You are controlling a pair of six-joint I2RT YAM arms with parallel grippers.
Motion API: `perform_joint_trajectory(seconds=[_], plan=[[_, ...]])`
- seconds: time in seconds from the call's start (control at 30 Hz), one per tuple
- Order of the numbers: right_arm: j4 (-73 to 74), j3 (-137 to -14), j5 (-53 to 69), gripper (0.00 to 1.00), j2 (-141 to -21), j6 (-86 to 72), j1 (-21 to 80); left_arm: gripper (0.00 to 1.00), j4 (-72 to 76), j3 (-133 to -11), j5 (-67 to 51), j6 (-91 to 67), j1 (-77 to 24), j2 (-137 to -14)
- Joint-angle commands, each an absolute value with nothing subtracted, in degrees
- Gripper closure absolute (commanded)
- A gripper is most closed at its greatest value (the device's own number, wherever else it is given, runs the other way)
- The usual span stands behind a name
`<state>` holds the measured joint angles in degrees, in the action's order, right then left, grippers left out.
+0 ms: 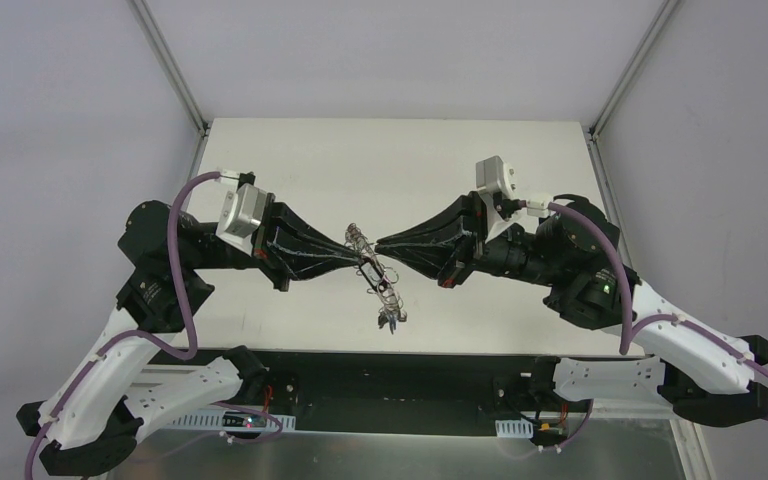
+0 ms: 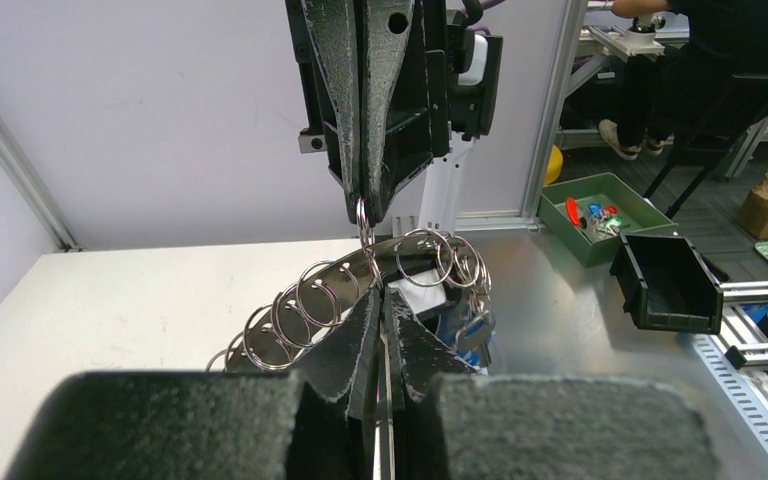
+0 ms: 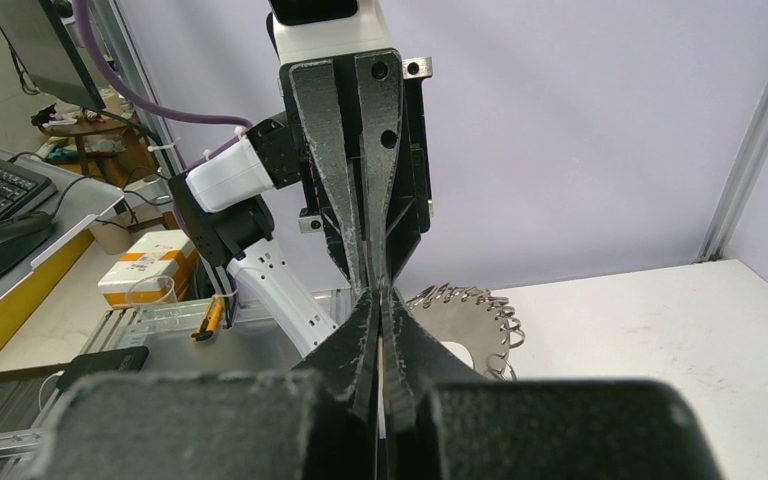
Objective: Put the keys on the keyring
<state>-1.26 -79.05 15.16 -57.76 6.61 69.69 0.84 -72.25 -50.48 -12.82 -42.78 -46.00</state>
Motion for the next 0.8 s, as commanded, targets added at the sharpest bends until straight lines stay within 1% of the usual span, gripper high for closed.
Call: perform_joint_trajectory(seconds=[0.0, 0.13, 0.2, 0.27, 0.4, 0.47, 0.57, 0.77], plan=[[-8.81, -79.74, 13.74, 1.0, -56.11, 6.59, 70.12, 0.99, 2.2, -72.51, -50.64, -12.53, -43.02, -45.78], [-9.22, -79.77, 13.54, 1.0, -56.3, 6.6, 70.21, 0.99, 2.2, -72.51, -50.88, -12.61, -43.05, -46.04], [-9.23, -79.72, 13.43, 1.0, -56.39, 6.79, 70.26, 0.95, 2.2, -72.43, -50.79, -12.59, -43.02, -46.05], [-9.14, -79.65, 12.98, 1.0, -56.41, 7.09, 70.31, 0.88, 2.09, -72.11, -50.1, -12.53, -43.04, -45.59], [-8.11, -79.72, 11.95, 1.0, -56.33, 7.54, 70.23, 0.66, 0.75, -71.33, -47.49, -11.52, -43.0, -44.08], [-7.25, -79.73, 11.66, 1.0, -56.24, 7.74, 70.25, 0.6, 0.2, -70.96, -46.26, -10.91, -43.05, -43.31], [-5.42, -80.0, 11.49, 1.0, -55.96, 7.91, 70.36, 0.56, -2.27, -70.54, -43.43, -9.74, -43.03, -42.15], [1.72, -82.0, 13.79, 1.0, -55.67, 8.5, 70.3, 0.52, -5.47, -69.71, -38.64, -6.33, -43.02, -38.86]])
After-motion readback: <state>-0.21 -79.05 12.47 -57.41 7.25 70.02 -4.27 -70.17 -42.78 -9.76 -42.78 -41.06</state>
